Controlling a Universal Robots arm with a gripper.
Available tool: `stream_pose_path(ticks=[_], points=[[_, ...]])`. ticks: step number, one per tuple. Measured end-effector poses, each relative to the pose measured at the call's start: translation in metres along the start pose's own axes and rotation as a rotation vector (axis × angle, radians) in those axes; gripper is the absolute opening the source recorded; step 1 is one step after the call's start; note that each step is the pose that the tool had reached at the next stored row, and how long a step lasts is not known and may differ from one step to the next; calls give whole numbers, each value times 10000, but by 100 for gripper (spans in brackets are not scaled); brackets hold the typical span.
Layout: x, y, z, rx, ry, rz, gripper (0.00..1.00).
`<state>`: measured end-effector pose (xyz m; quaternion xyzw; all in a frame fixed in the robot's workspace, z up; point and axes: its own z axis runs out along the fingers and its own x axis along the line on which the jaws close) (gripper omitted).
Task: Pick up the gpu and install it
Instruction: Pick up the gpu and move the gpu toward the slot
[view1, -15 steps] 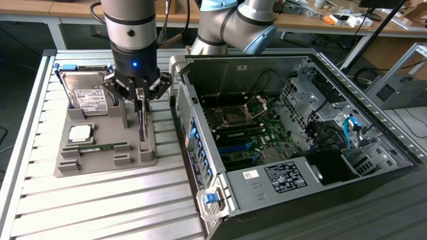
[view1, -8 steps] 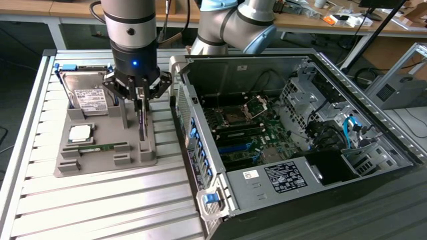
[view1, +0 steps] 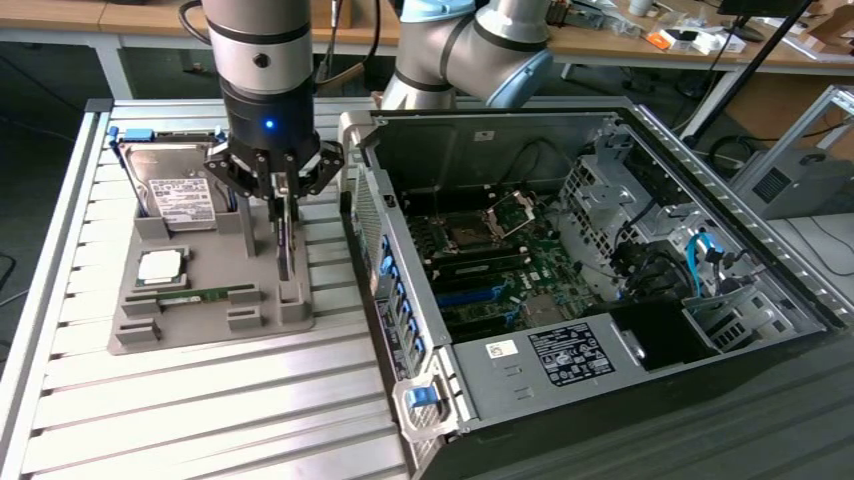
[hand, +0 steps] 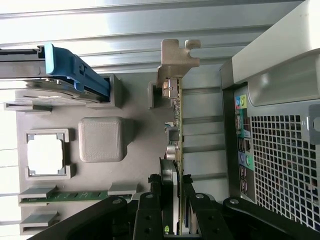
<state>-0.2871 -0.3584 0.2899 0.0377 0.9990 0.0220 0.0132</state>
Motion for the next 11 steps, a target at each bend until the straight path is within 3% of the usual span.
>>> stream_pose_path(ticks=[11], points=[[-1, 2, -33, -1, 0, 0, 27]])
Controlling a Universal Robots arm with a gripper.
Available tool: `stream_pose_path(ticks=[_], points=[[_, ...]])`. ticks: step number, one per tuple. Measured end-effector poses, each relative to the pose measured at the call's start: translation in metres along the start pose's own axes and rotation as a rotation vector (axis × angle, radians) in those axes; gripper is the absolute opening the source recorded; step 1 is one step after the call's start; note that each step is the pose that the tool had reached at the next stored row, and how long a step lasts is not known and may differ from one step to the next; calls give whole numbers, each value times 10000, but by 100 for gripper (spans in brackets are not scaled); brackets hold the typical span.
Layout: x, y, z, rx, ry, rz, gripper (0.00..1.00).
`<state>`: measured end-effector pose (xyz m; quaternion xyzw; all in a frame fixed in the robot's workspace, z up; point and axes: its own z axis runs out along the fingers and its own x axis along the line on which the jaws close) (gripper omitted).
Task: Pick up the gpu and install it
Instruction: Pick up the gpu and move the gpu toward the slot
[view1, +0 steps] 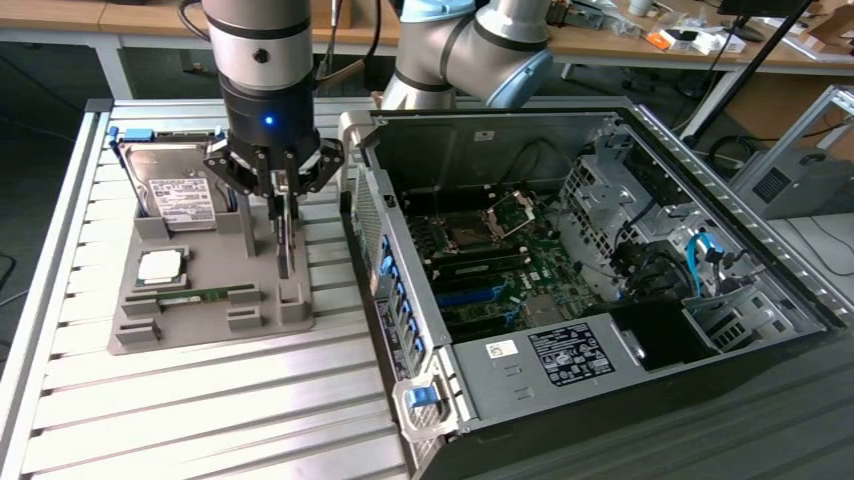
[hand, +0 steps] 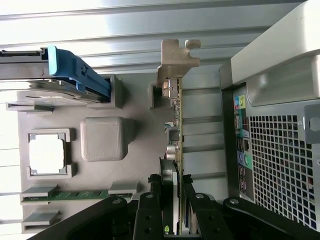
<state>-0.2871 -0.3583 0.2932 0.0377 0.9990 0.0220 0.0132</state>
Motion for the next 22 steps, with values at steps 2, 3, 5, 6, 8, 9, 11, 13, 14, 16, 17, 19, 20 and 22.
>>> stream_pose_path(ticks=[2, 3, 5, 6, 8, 9, 11, 13, 14, 16, 17, 19, 20, 22], points=[[0, 0, -6, 0, 0, 0, 27], [0, 1, -12, -1, 0, 0, 27], [-1, 1, -22, -1, 1, 0, 27], [-1, 1, -25, -1, 0, 0, 27], [-1, 1, -33, -1, 0, 0, 27], [-1, 2, -36, -2, 0, 0, 27], [-1, 2, -42, -1, 1, 0, 27], [-1, 2, -49, -2, 1, 0, 27], [-1, 2, -52, -2, 0, 0, 27], [-2, 3, -59, -3, 1, 0, 27], [-2, 3, -62, -3, 0, 0, 27], [-2, 3, -68, -3, 0, 0, 27], [-2, 3, -71, -3, 0, 0, 27], [-2, 3, -77, -4, 0, 0, 27]])
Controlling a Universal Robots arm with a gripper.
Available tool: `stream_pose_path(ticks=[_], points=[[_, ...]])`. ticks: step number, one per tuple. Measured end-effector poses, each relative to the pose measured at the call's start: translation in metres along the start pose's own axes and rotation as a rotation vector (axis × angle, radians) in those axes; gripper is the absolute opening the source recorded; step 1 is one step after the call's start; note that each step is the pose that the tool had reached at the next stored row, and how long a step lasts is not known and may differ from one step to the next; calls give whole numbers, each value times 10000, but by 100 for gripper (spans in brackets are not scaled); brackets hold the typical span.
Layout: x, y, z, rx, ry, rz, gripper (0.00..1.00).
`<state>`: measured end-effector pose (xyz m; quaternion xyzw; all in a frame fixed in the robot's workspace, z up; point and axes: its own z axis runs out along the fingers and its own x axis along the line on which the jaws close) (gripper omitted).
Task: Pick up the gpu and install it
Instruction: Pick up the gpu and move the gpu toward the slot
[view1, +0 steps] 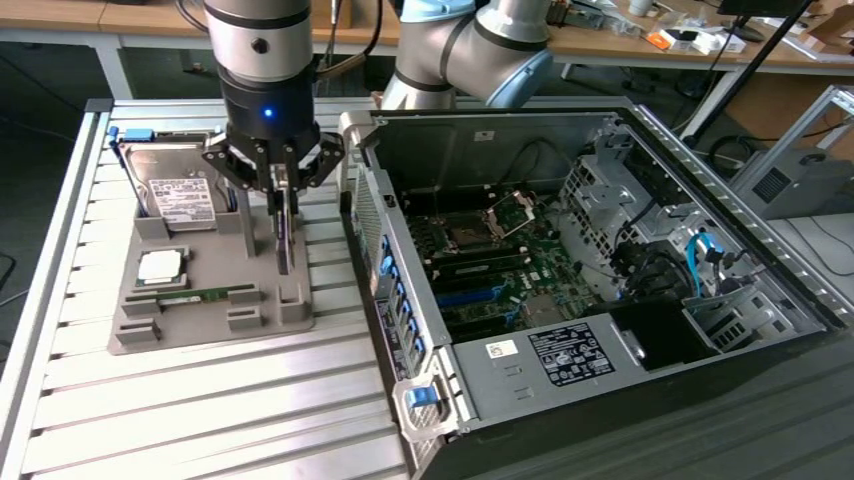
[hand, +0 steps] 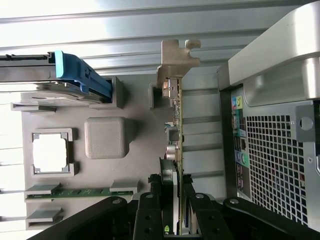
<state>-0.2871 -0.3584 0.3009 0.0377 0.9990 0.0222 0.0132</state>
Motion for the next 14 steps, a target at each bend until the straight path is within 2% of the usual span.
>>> stream_pose_path(ticks=[14], points=[[-1, 2, -46, -3, 1, 0, 27]])
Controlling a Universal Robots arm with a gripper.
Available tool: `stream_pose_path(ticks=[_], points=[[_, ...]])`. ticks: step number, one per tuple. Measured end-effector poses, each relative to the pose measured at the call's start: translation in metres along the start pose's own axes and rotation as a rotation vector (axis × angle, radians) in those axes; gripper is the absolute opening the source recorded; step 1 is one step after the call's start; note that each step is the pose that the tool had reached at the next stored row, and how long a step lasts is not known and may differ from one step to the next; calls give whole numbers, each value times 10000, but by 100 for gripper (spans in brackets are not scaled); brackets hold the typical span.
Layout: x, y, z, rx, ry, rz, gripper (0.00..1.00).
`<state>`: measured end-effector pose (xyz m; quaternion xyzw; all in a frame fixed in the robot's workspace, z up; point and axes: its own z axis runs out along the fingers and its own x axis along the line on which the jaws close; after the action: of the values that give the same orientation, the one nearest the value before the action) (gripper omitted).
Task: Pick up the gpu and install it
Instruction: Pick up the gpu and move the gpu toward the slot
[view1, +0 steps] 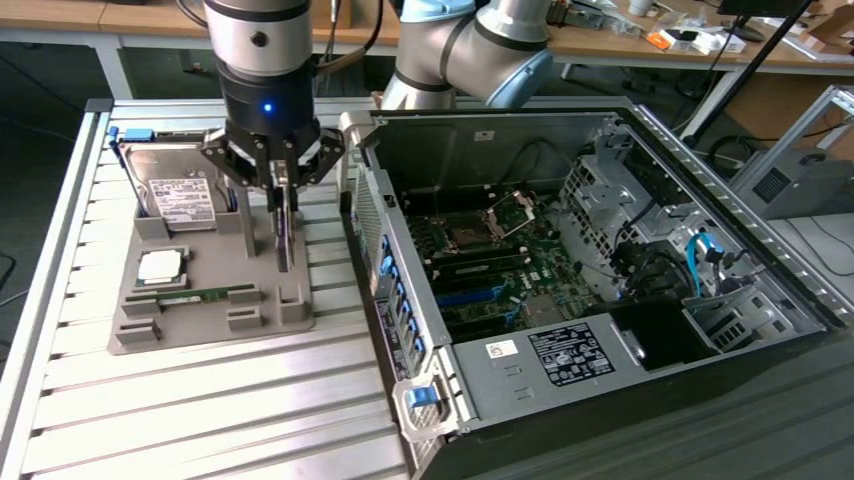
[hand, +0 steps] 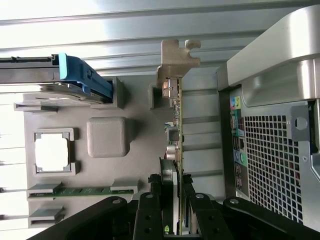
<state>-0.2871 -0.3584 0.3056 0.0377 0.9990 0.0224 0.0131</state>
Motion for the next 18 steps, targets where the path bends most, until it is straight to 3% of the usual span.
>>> stream_pose_path(ticks=[18], points=[[-1, 3, -63, -4, 0, 0, 27]])
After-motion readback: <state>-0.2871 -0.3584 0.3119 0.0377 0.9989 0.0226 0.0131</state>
